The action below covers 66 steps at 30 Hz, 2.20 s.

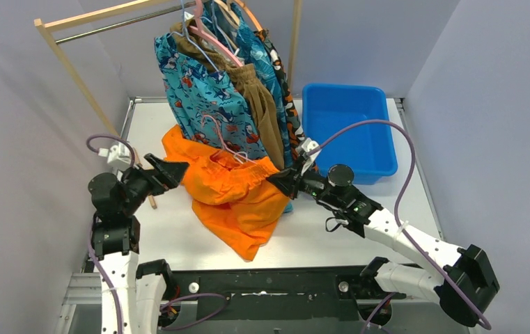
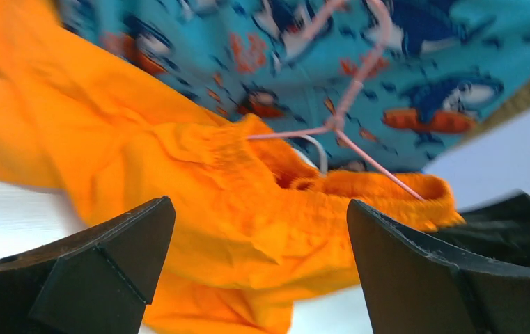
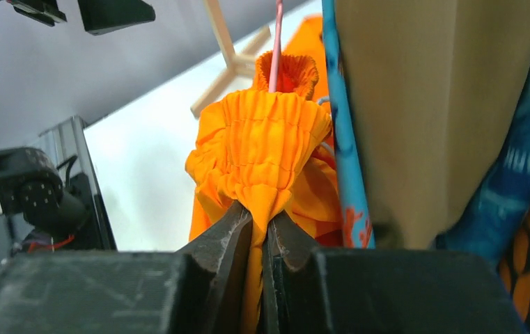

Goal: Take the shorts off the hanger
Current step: Pick up the hanger from the clothes rod, then adjust the hanger at the clothes rod.

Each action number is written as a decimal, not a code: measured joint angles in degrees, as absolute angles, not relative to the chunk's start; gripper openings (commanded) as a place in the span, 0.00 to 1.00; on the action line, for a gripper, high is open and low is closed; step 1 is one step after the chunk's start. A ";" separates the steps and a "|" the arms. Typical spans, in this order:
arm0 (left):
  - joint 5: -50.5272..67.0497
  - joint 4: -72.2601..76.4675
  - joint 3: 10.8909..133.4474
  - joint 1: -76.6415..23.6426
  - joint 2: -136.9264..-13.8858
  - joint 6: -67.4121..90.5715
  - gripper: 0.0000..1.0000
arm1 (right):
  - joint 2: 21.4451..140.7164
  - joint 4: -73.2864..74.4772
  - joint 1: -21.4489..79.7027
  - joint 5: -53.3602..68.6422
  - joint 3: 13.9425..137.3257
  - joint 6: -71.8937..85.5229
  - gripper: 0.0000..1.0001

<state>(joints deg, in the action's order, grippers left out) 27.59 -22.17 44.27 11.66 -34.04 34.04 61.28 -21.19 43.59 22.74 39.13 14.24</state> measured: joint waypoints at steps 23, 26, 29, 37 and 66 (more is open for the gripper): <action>9.52 -2.52 35.40 -23.77 -48.07 35.29 0.61 | 53.19 -9.15 41.28 34.28 34.76 19.84 0.00; 7.05 -0.67 35.44 -23.90 -49.17 35.31 0.50 | 51.59 -8.75 41.30 34.68 34.28 19.84 0.00; 7.01 3.07 35.07 -24.40 -50.28 35.81 0.37 | 50.61 -8.93 41.28 35.03 33.19 19.84 0.01; 12.32 9.80 32.14 -24.77 -51.40 38.87 0.00 | 50.15 -5.87 41.30 34.11 32.53 18.70 0.15; -16.27 -32.97 99.72 -55.90 -76.86 27.20 0.00 | 43.57 18.59 41.01 -4.03 53.60 26.09 0.55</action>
